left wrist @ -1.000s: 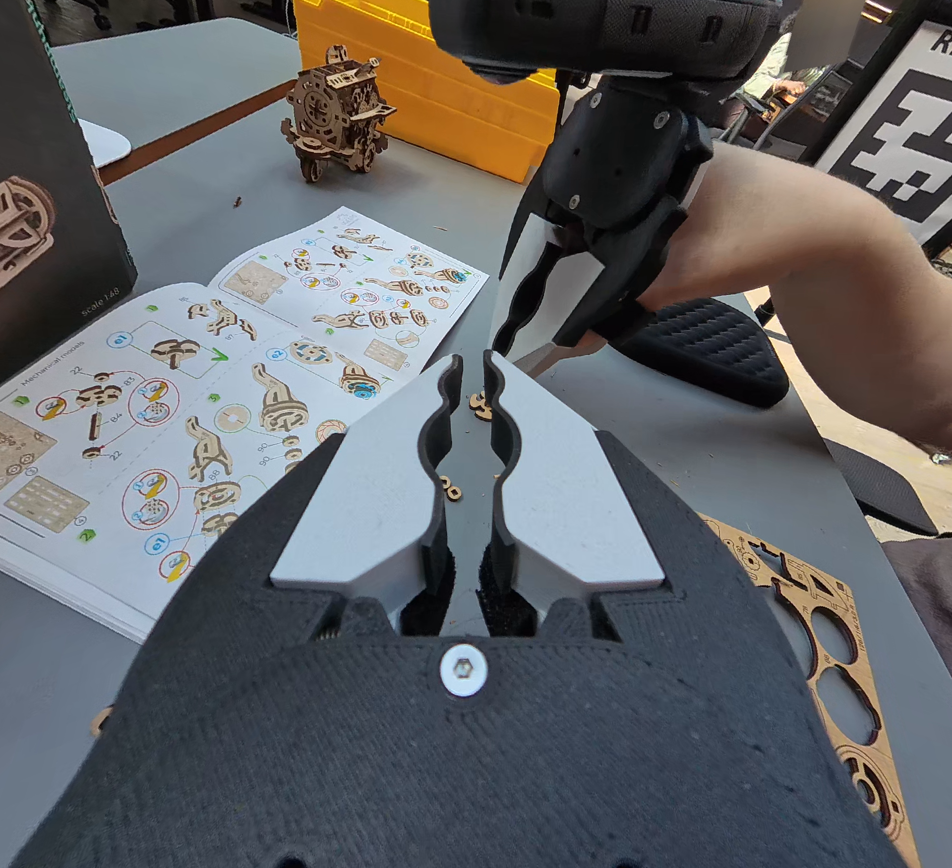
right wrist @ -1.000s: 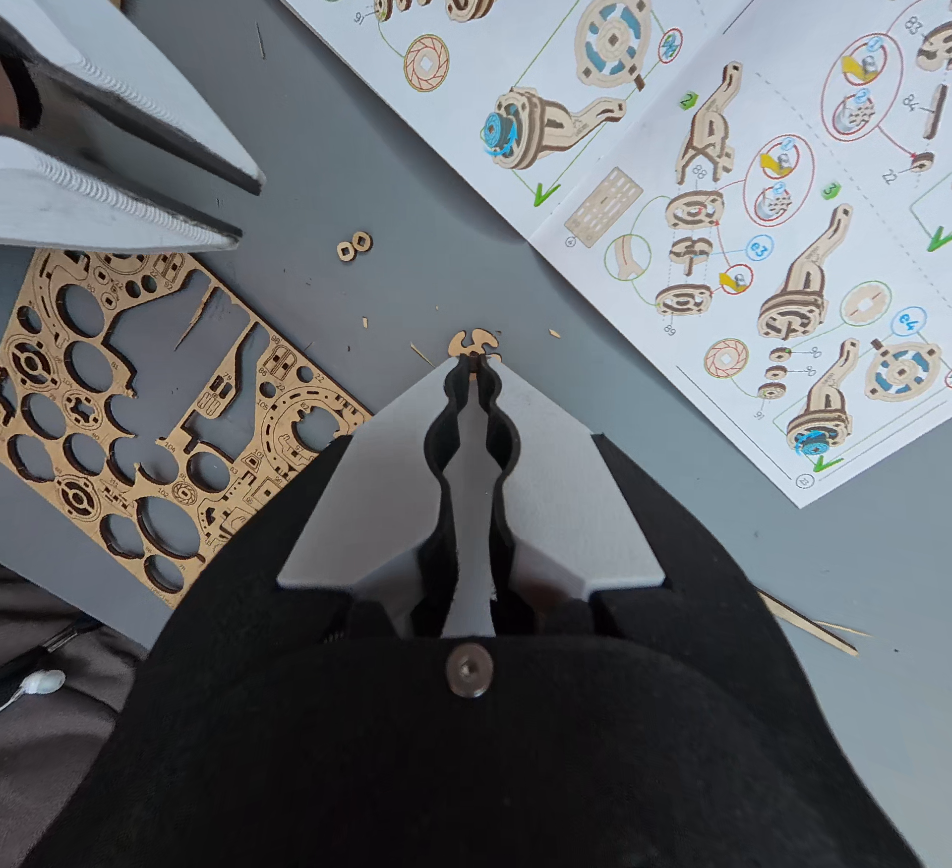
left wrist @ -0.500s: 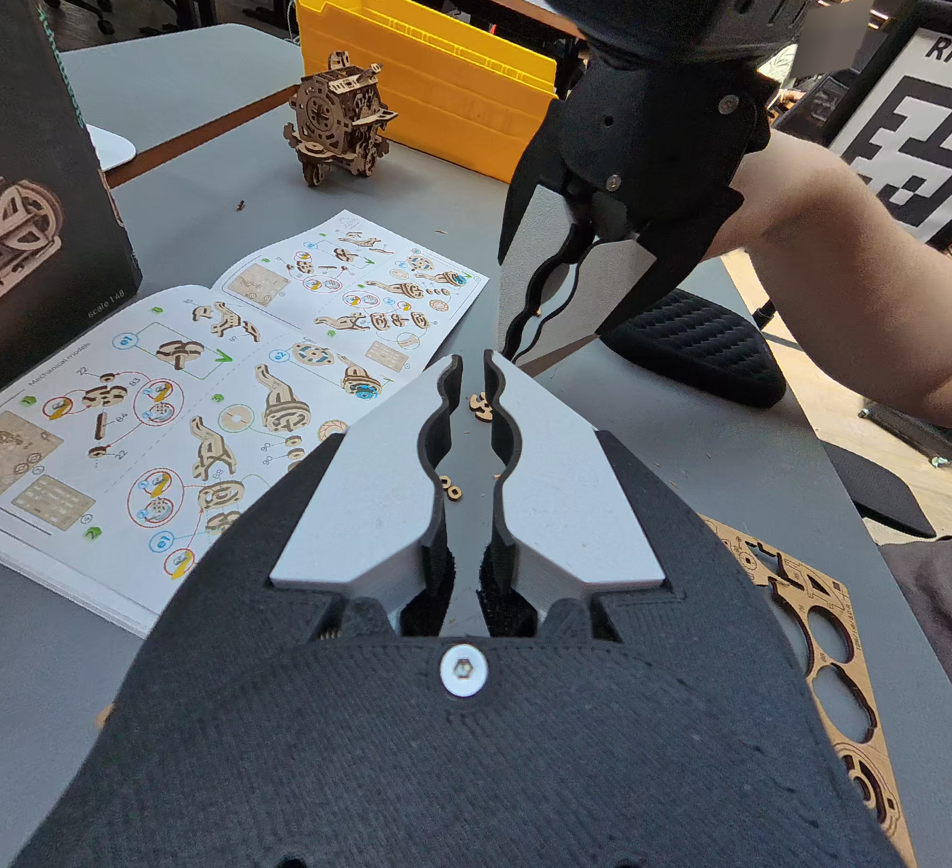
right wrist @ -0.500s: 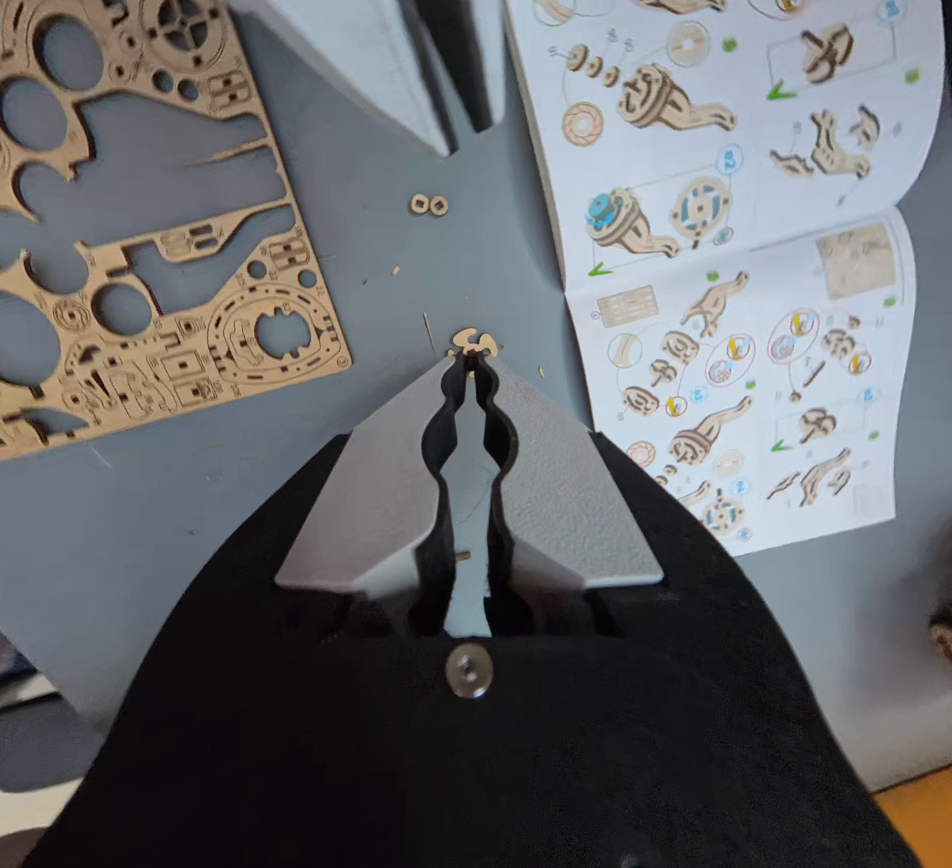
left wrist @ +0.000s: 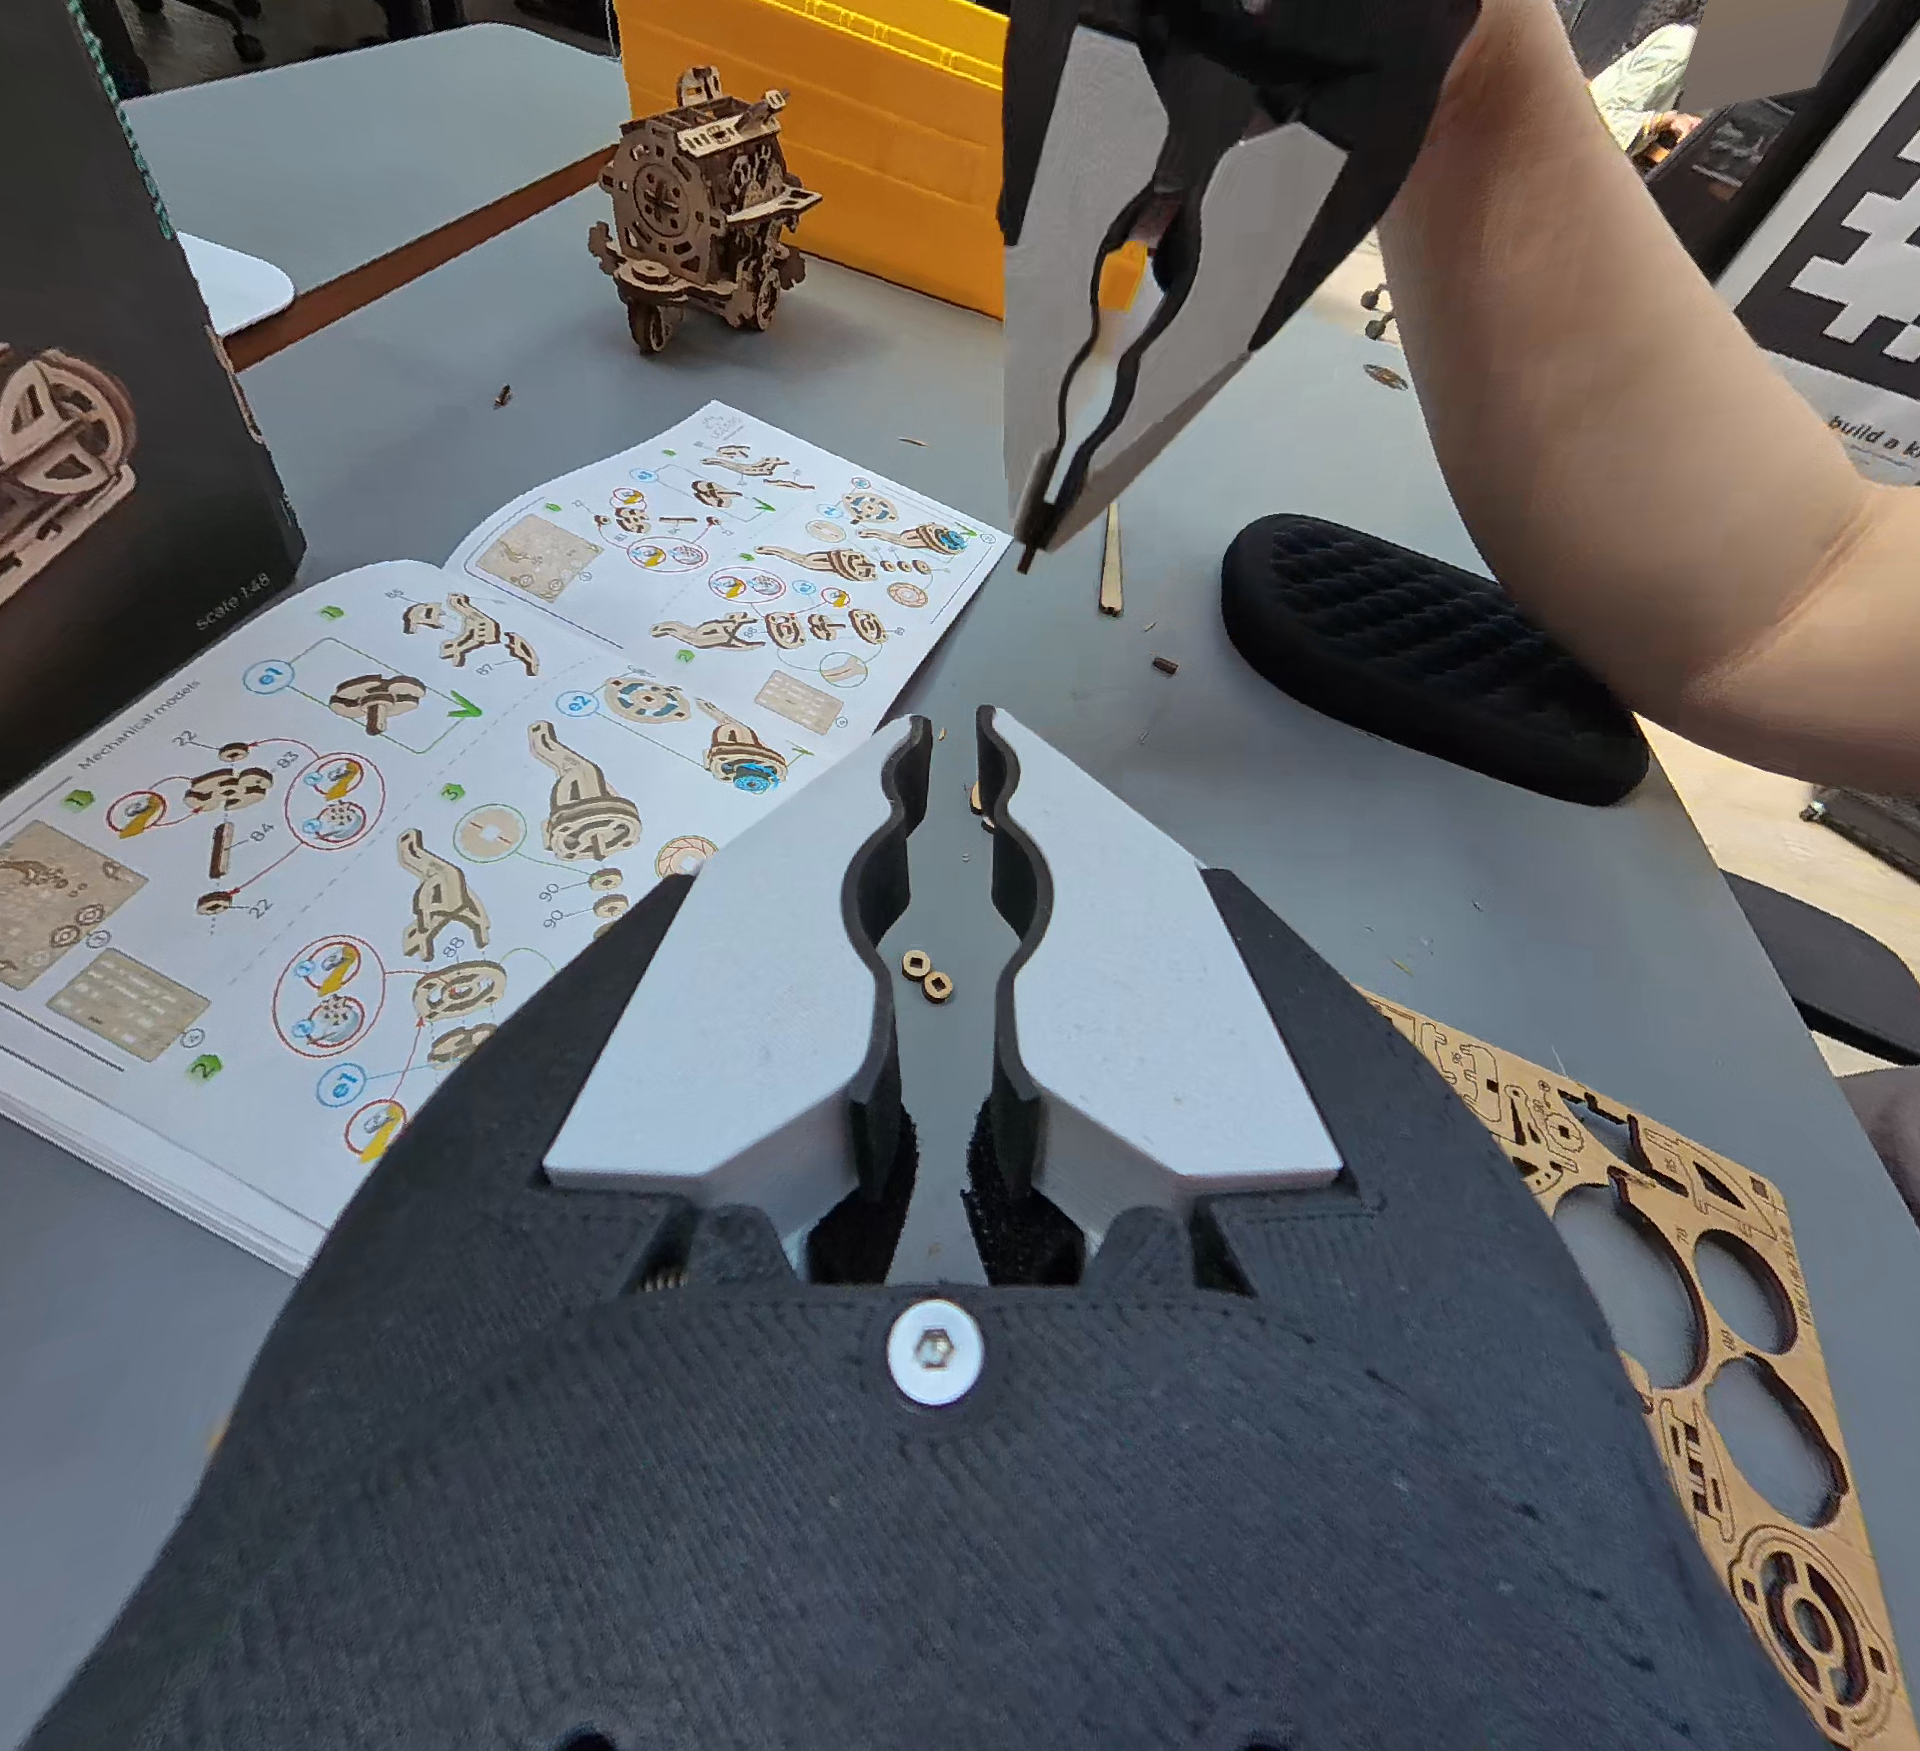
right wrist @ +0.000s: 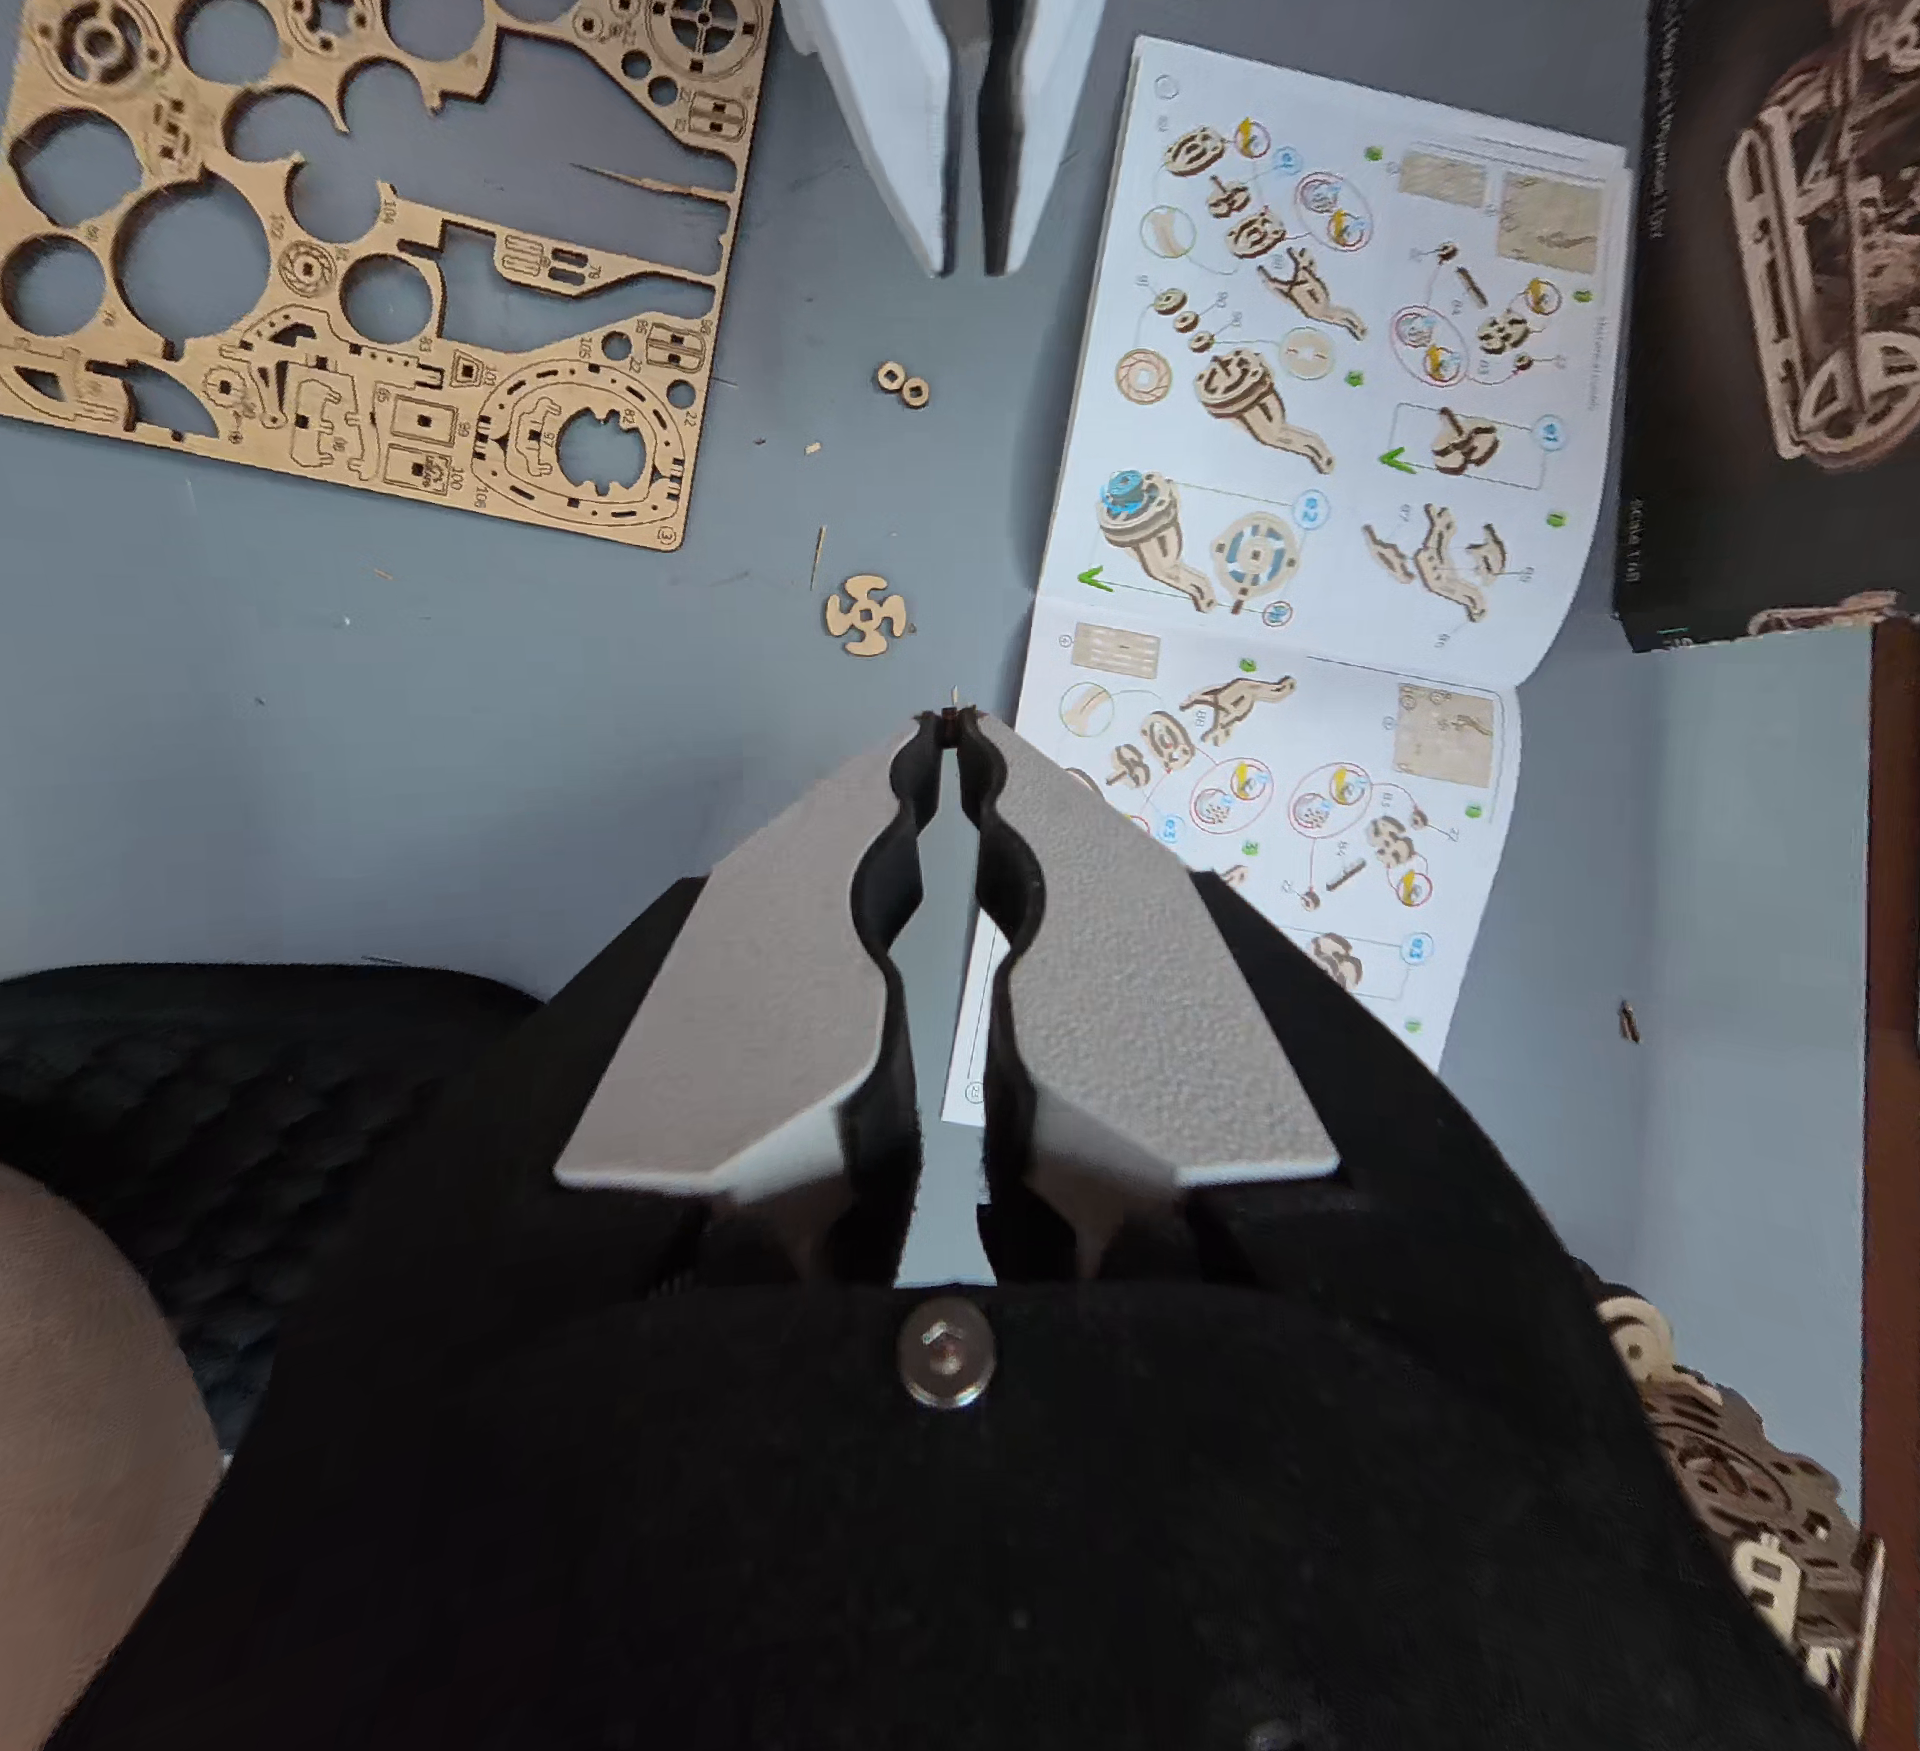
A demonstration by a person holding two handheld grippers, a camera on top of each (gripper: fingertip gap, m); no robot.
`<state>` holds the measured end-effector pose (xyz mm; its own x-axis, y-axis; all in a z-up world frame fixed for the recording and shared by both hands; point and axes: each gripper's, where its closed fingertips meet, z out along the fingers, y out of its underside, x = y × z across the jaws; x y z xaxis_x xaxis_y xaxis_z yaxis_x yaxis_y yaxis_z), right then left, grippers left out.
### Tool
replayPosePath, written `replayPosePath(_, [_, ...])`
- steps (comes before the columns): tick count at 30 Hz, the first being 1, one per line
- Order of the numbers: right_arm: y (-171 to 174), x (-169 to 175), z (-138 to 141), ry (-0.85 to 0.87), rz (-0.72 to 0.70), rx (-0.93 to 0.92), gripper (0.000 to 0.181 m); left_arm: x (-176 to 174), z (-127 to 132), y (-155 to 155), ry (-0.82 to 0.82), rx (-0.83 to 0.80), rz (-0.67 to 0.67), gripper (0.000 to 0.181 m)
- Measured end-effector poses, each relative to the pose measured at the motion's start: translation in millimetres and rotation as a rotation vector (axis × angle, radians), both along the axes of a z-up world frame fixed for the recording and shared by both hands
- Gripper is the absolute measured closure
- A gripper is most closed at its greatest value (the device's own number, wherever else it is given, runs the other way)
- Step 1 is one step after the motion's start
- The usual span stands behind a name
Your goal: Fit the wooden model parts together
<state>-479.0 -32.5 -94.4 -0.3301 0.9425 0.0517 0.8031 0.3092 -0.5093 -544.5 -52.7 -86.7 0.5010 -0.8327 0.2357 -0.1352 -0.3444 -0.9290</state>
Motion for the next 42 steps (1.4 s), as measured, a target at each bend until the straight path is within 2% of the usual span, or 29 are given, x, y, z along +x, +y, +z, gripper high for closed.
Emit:
replayPosePath(1, [6,2,8,0.015,-0.025,-0.029,0.179,1,1,0,-0.002,0.005,0.001,0.174])
replayPosePath(3, [14,7,18,0.054,-0.060,-0.032,0.179,3,2,-1,-0.006,0.010,0.001,0.174])
replayPosePath(4, [10,8,20,0.089,-0.034,-0.027,0.179,3,3,-1,-0.007,0.014,0.001,0.174])
replayPosePath(6, [6,16,16,0.097,0.022,-0.017,0.179,4,4,-1,-0.007,0.022,0.007,0.174])
replayPosePath(17, [18,28,0,0.132,0.011,-0.127,0.179,-4,1,6,-0.035,0.008,0.050,0.172])
replayPosePath(25, [28,32,1,0.202,-0.022,-0.168,0.179,-17,16,12,-0.181,-0.019,0.086,0.172])
replayPosePath(28, [38,32,5,0.213,-0.118,-0.212,0.179,-19,19,13,-0.209,-0.022,0.093,0.173])
replayPosePath(30, [46,31,14,0.203,-0.254,-0.285,0.179,-20,18,14,-0.197,-0.015,0.099,0.173])
replayPosePath(33, [59,24,44,0.272,-0.468,-0.400,0.180,-20,17,16,-0.179,-0.002,0.117,0.173])
replayPosePath(36, [72,23,78,0.338,-0.630,-0.308,0.179,-21,17,20,-0.168,0.011,0.157,0.174])
replayPosePath(39, [64,15,118,0.454,-0.751,-0.216,0.180,-19,18,22,-0.173,0.022,0.190,0.174])
replayPosePath(40, [58,12,123,0.472,-0.796,-0.204,0.179,-18,17,21,-0.157,0.032,0.192,0.174])
replayPosePath(42, [42,8,110,0.444,-0.891,-0.200,0.180,-19,16,23,-0.115,0.064,0.211,0.176])
